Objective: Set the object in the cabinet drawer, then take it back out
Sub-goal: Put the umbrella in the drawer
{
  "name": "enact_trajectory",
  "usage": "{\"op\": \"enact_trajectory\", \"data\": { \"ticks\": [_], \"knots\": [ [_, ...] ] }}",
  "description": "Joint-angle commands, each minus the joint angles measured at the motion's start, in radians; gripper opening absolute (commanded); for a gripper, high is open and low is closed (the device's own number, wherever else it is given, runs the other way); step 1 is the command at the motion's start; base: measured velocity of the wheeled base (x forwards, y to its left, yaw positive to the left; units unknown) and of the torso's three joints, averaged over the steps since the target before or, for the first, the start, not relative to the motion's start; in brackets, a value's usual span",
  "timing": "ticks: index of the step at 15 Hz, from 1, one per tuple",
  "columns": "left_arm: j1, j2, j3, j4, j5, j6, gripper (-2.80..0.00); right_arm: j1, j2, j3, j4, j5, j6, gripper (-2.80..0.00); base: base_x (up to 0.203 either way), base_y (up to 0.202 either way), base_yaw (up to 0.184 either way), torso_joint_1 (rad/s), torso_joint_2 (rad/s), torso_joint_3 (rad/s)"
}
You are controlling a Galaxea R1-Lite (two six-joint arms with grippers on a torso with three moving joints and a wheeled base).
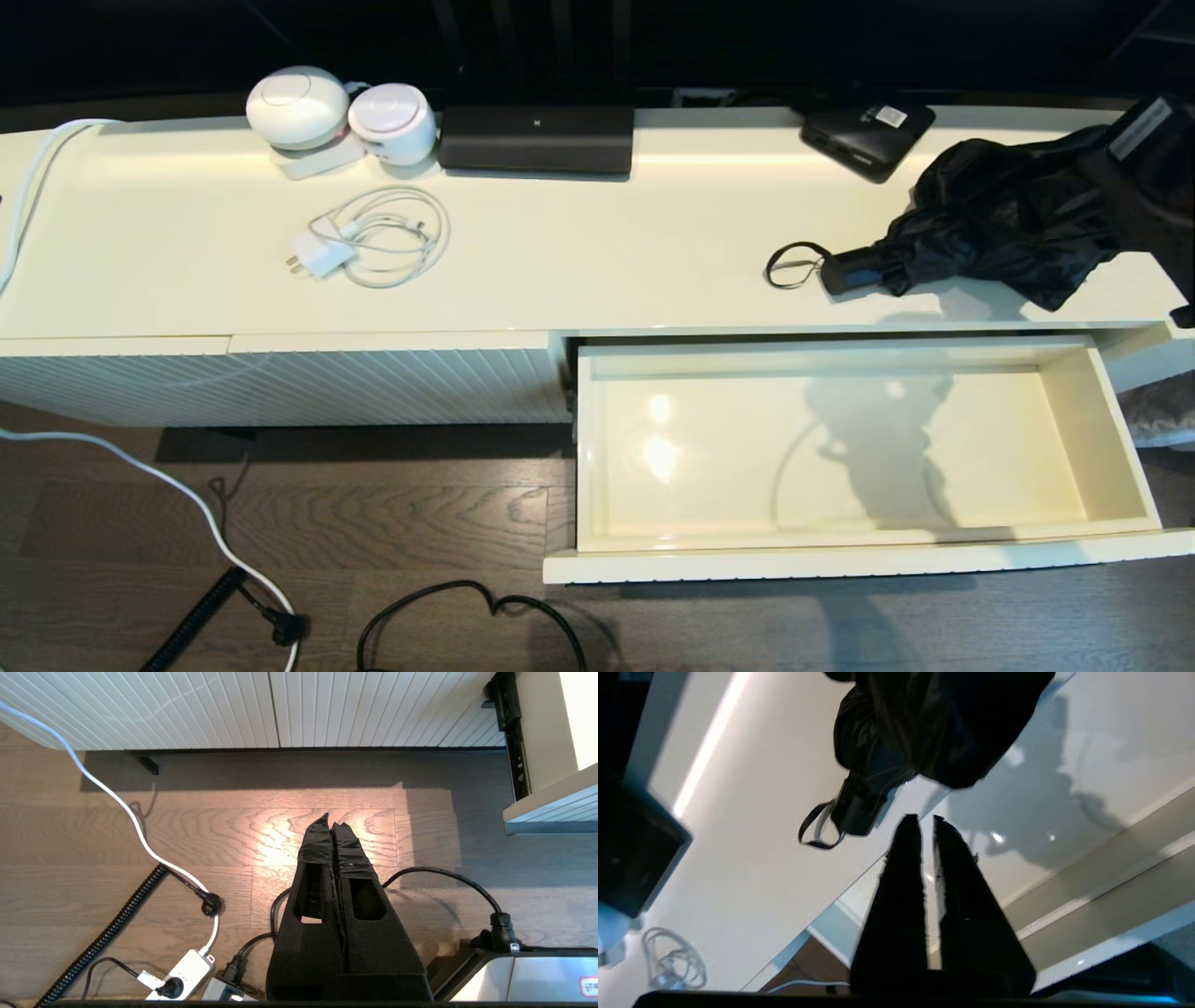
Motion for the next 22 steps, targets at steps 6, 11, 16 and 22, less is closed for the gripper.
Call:
{"op": "enact_trajectory", "data": {
  "ticks": [6, 11, 16, 22],
  "knots": [
    [0.0, 0.0, 0.0, 0.0, 0.0, 0.0, -2.8, 0.036, -0.021, -0.023, 0.044, 0.019, 0.085, 0.0, 0.0, 0.0, 0.0, 0.0, 0.0, 0.0],
    [0.0, 0.0, 0.001, 0.0, 0.0, 0.0, -2.8, -0.003, 0.038, 0.033, -0.008, 0.041, 0.114, 0.0, 0.0, 0.0, 0.0, 0.0, 0.0, 0.0],
    [0.0, 0.0, 0.0, 0.0, 0.0, 0.0, -2.8, -0.074, 0.113, 0.035, -0.063, 0.051, 0.126, 0.0, 0.0, 0.0, 0.0, 0.0, 0.0, 0.0],
    [0.001, 0.0, 0.001, 0.0, 0.0, 0.0, -2.8, -0.117, 0.225, -0.068, -0.096, 0.068, 0.15, 0.0, 0.0, 0.0, 0.0, 0.0, 0.0, 0.0]
  ]
}}
